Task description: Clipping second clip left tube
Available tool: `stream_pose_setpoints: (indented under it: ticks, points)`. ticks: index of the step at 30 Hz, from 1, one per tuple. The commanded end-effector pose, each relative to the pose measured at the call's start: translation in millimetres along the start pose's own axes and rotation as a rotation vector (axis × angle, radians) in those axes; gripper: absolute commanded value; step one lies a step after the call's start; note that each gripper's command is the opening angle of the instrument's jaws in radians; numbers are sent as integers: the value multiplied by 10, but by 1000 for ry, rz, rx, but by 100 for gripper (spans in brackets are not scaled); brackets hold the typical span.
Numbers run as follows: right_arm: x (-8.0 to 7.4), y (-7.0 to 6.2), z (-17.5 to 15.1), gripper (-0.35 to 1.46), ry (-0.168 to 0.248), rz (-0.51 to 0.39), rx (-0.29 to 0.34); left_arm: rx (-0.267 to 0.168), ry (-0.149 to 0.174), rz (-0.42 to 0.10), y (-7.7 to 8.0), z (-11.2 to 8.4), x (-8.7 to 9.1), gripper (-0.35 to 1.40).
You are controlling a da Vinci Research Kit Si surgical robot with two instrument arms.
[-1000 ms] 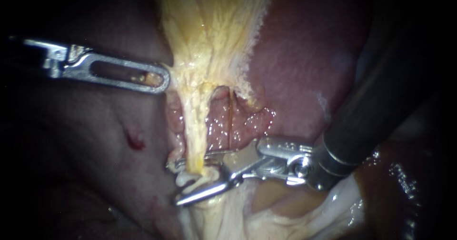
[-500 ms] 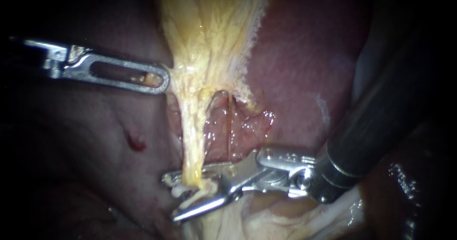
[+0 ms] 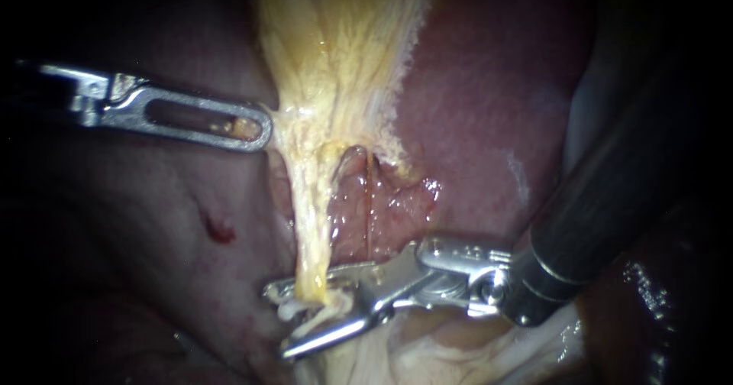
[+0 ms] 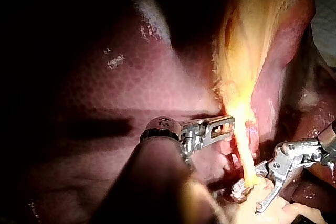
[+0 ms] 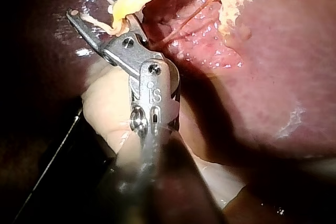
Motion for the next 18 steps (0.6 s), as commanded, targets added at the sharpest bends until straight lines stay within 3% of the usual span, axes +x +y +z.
stream_pose_setpoints:
  ticks: [1, 13, 18]
  points:
    - [-1, 0, -1, 34, 0, 0, -1, -1, 0, 0, 0, 0, 0, -35]
    - [0, -5, -8, 6, 0, 1, 5, -1, 0, 0, 0, 0, 0, -35]
    - [-1, -8, -11, -24, -2, 0, 11, 0, 0, 0, 0, 0, 0, -35]
